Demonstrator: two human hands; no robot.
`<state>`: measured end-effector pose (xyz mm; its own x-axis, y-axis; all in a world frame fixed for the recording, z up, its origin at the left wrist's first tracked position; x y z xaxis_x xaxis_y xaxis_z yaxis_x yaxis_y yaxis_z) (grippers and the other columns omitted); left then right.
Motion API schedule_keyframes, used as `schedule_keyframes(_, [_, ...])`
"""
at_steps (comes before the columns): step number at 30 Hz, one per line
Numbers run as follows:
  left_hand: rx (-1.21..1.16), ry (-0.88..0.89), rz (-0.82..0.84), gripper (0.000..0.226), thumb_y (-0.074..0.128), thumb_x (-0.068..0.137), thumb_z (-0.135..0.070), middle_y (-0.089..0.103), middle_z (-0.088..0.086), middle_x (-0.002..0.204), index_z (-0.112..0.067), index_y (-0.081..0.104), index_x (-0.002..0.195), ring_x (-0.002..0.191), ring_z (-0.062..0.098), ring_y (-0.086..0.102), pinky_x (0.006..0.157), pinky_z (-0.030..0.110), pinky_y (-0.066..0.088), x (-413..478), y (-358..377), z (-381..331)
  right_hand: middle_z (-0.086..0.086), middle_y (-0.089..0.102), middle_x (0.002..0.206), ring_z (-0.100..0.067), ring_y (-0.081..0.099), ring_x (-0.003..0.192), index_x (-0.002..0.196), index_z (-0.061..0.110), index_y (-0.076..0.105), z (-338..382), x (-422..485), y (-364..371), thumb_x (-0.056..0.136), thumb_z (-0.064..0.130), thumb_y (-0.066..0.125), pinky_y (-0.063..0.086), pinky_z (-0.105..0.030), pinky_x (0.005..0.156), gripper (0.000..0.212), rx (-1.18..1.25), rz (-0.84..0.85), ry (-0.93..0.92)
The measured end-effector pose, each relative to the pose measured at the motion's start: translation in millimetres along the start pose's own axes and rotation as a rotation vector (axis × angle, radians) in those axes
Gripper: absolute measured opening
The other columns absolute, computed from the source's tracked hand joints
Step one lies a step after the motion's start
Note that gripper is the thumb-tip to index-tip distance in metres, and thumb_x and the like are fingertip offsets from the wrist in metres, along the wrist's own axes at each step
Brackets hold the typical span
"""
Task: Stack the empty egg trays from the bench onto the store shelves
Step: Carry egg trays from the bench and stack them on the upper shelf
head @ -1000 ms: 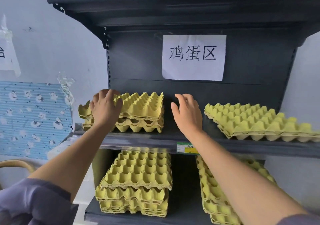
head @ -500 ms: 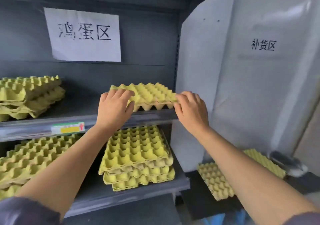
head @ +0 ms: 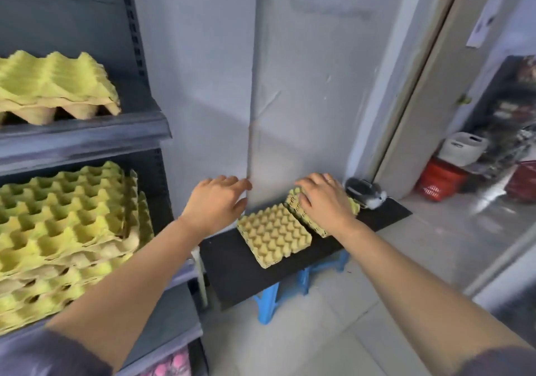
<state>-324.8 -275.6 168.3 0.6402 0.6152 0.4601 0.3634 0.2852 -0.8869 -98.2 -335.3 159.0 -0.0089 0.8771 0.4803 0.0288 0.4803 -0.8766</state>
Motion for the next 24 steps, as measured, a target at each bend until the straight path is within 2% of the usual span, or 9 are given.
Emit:
schedule_keyframes(3, [-0.036,-0.013,0.055,0.035,0.043,0.093,-0.029,0.063,0.002,0.111,-0.019,0.054,0.125,0.108,0.028,0.055,0.086,0.035,0.039,36.0,51.1,-1.4,-0.003,0.059,0.121,-0.027,0.05,0.113,0.122,0.019,0.061,-31.1,12.9,32.9,0.093,0.026,0.05,0.04,-0.039,0.09,0.032,-0.014,0.053,0.027])
schedule_keyframes(5, [-0.073,-0.011,0.05,0.031,0.048,0.091,-0.024,0.066,0.005,0.101,-0.016,0.059,0.119,0.1,0.031,0.059,0.082,0.037,0.042,62.2,81.1,-0.1,-0.005,0.061,0.119,-0.028,0.052,0.112,0.12,0.018,0.063,-51.5,24.9,53.9,0.092,0.024,0.053,0.042,-0.042,0.09,0.03,0.0,0.086,0.043])
schedule_keyframes(8, [-0.094,-0.007,0.042,0.036,0.04,0.085,-0.026,0.068,0.008,0.09,-0.013,0.064,0.108,0.089,0.033,0.063,0.075,0.039,0.045,97.2,116.9,-1.8,-0.007,0.063,0.112,-0.03,0.054,0.107,0.114,0.015,0.065,-80.3,37.3,81.2,0.089,0.021,0.057,0.047,-0.045,0.088,0.027,0.008,0.133,0.03])
schedule_keyframes(12, [-0.137,-0.024,0.068,0.03,0.053,0.091,-0.023,0.066,0.007,0.1,-0.014,0.061,0.119,0.099,0.03,0.059,0.083,0.037,0.042,131.7,153.0,-13.8,-0.005,0.066,0.102,-0.03,0.059,0.097,0.105,0.016,0.068,-120.5,51.3,108.0,0.085,0.019,0.063,0.05,-0.041,0.077,0.021,0.04,0.112,0.019])
schedule_keyframes(17, [-0.111,-0.03,0.051,0.023,0.071,0.076,-0.014,0.068,0.006,0.079,-0.011,0.067,0.099,0.074,0.031,0.065,0.066,0.036,0.048,162.5,196.1,-26.6,-0.006,0.066,0.1,-0.03,0.06,0.092,0.107,0.014,0.067,-170.4,74.0,142.6,0.085,0.022,0.055,0.053,-0.041,0.071,0.026,0.108,0.092,-0.034])
schedule_keyframes(20, [-0.061,-0.073,0.043,0.024,0.062,0.074,-0.022,0.069,0.003,0.08,-0.014,0.068,0.096,0.07,0.028,0.065,0.063,0.034,0.05,174.2,232.7,-37.9,-0.007,0.067,0.097,-0.029,0.061,0.087,0.105,0.012,0.068,-201.5,79.6,174.5,0.085,0.02,0.056,0.052,-0.038,0.068,0.025,0.151,0.092,-0.103])
schedule_keyframes(24, [-0.048,-0.202,0.119,0.031,0.049,0.077,-0.028,0.07,0.004,0.083,-0.013,0.069,0.096,0.075,0.029,0.067,0.069,0.037,0.051,175.6,292.5,-46.6,-0.008,0.067,0.097,-0.032,0.062,0.086,0.105,0.011,0.068,-236.0,80.7,225.9,0.083,0.017,0.059,0.052,-0.039,0.066,0.024,0.218,0.165,-0.153])
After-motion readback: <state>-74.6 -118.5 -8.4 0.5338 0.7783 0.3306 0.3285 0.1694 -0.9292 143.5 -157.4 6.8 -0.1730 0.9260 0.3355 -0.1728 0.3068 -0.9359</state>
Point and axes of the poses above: each hand's wrist, its own x-axis towards the middle knuckle, its own y-axis out of the palm, z = x × y, the point moved 1 cm from there along x, towards the middle knuckle
